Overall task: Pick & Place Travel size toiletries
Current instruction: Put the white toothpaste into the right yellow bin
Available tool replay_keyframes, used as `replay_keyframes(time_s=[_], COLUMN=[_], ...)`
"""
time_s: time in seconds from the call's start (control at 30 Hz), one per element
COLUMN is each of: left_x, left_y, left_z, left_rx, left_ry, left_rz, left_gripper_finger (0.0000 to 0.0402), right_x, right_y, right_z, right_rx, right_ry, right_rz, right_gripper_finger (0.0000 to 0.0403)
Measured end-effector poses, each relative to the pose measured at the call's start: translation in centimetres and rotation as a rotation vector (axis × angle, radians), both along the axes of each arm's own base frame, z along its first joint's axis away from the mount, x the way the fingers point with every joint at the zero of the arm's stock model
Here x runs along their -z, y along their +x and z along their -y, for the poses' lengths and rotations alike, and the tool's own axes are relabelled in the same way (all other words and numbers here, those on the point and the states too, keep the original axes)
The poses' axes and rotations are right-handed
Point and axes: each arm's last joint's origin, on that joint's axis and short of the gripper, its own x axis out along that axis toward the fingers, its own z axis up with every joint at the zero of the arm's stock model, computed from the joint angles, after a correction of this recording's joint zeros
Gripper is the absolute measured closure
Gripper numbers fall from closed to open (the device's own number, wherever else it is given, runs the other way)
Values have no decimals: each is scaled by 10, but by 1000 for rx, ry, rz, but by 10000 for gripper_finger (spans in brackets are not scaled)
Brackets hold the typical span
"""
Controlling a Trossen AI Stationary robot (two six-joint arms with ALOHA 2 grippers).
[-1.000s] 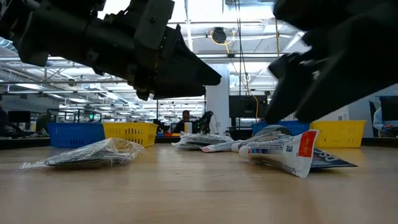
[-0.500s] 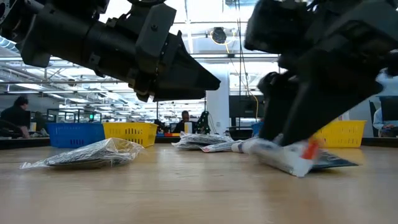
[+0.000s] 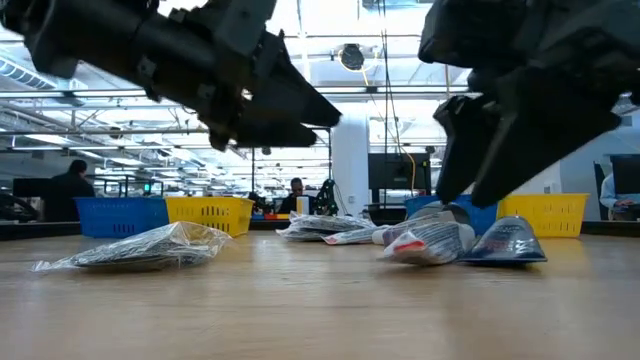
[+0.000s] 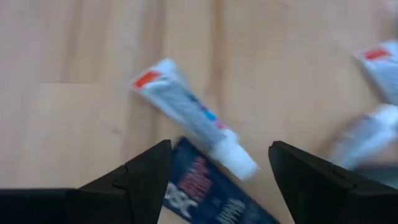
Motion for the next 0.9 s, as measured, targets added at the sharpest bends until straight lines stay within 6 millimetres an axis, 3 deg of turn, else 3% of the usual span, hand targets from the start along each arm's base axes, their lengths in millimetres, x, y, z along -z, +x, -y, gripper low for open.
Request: replay_keyframes(time_s=[0.2, 0.47, 0.9], left_x=[-10, -5, -6], left_y=[-8, -8, -8], left_z=[-3, -4, -3], left_rx=[-17, -28, -33], left_ry=[-14, -10, -6], left_rz=[-49, -67, -65], left_gripper_finger=[144, 144, 144], right_x=[16, 30, 41], right_y=[2, 0, -4], right_z=[5, 24, 39], right_rx=[-180, -236, -258], right_ry=[-75, -25, 25], right_rz=[102, 105, 166], right_gripper_finger=[138, 155, 294])
